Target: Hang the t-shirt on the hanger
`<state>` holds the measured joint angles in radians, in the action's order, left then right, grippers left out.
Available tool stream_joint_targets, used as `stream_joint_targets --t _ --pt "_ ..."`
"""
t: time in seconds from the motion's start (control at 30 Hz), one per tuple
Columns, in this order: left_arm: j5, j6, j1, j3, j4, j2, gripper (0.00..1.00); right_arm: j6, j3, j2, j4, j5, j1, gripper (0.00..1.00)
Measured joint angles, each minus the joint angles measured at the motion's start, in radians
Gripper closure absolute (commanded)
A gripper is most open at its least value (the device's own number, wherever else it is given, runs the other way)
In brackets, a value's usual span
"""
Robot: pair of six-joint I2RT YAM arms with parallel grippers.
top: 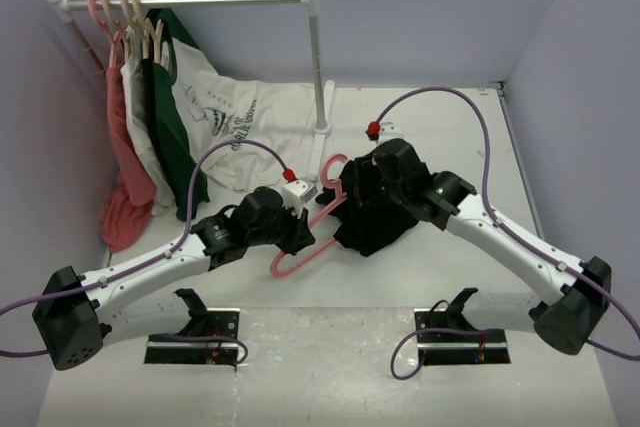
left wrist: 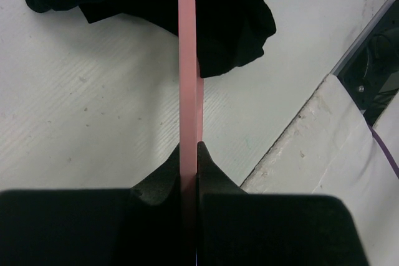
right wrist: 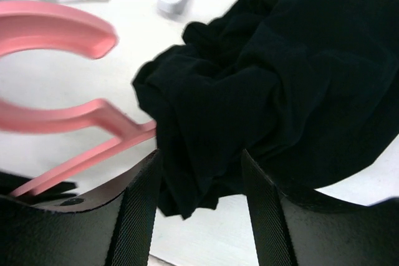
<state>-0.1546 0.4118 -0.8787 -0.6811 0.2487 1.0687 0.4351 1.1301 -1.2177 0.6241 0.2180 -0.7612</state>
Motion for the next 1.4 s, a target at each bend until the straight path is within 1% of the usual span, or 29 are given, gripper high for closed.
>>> stream_joint_targets --t 0.1,0.13,0.2,0.3,0.47,0.53,0.57,0.67,0.7,0.77,0.87,1.03,1.17,1.27,1.4 --pt "-0.004 0.0 0.0 0.0 -0.001 -0.001 1.0 -0.032 -0.001 -0.065 -0.021 -0.008 0.009 0.51" --pt "-0.006 0.0 0.0 0.0 -0.001 -0.002 1.0 -0.04 -0.001 -0.075 -0.031 -0.014 0.01 0.56" --pt "-0.007 0.001 0.0 0.002 -0.001 -0.006 1.0 -0.051 -0.001 -0.082 -0.057 -0.031 0.012 0.58" --pt "-0.01 0.008 0.0 0.008 -0.003 -0.017 1.0 -0.064 -0.002 -0.083 -0.108 -0.058 0.011 0.58" --pt "-0.02 0.019 -0.001 0.012 -0.012 -0.024 1.0 -0.073 -0.011 -0.086 -0.154 -0.082 0.012 0.52" --pt "-0.021 0.021 -0.001 0.015 -0.019 -0.027 1.0 -0.073 -0.017 -0.087 -0.166 -0.088 0.012 0.54" --pt "-0.021 0.022 -0.001 0.017 -0.022 -0.028 1.0 -0.073 -0.022 -0.086 -0.172 -0.097 0.013 0.58" --pt "-0.021 0.023 -0.001 0.022 -0.024 -0.029 1.0 -0.074 -0.036 -0.083 -0.179 -0.109 0.015 0.81" --pt "-0.021 0.024 -0.001 0.022 -0.024 -0.029 1.0 -0.076 -0.039 -0.083 -0.179 -0.109 0.016 0.86" --pt "-0.021 0.024 -0.001 0.022 -0.024 -0.029 1.0 -0.08 -0.042 -0.085 -0.18 -0.105 0.016 0.94" --pt "-0.021 0.025 -0.001 0.023 -0.023 -0.032 1.0 -0.083 -0.043 -0.09 -0.18 -0.099 0.016 1.0" --pt "-0.021 0.032 -0.001 0.025 -0.016 -0.04 1.0 -0.084 -0.058 -0.088 -0.191 -0.069 0.025 1.0" --pt "-0.021 0.034 -0.002 0.025 -0.021 -0.041 1.0 -0.07 -0.073 -0.06 -0.187 -0.046 0.076 1.0" --pt "-0.022 0.038 -0.002 0.025 -0.031 -0.041 1.0 -0.047 -0.08 -0.013 -0.176 -0.013 0.17 1.0" --pt "-0.027 0.042 -0.003 0.03 -0.052 -0.043 1.0 -0.003 -0.095 0.056 -0.18 0.104 0.358 1.0"
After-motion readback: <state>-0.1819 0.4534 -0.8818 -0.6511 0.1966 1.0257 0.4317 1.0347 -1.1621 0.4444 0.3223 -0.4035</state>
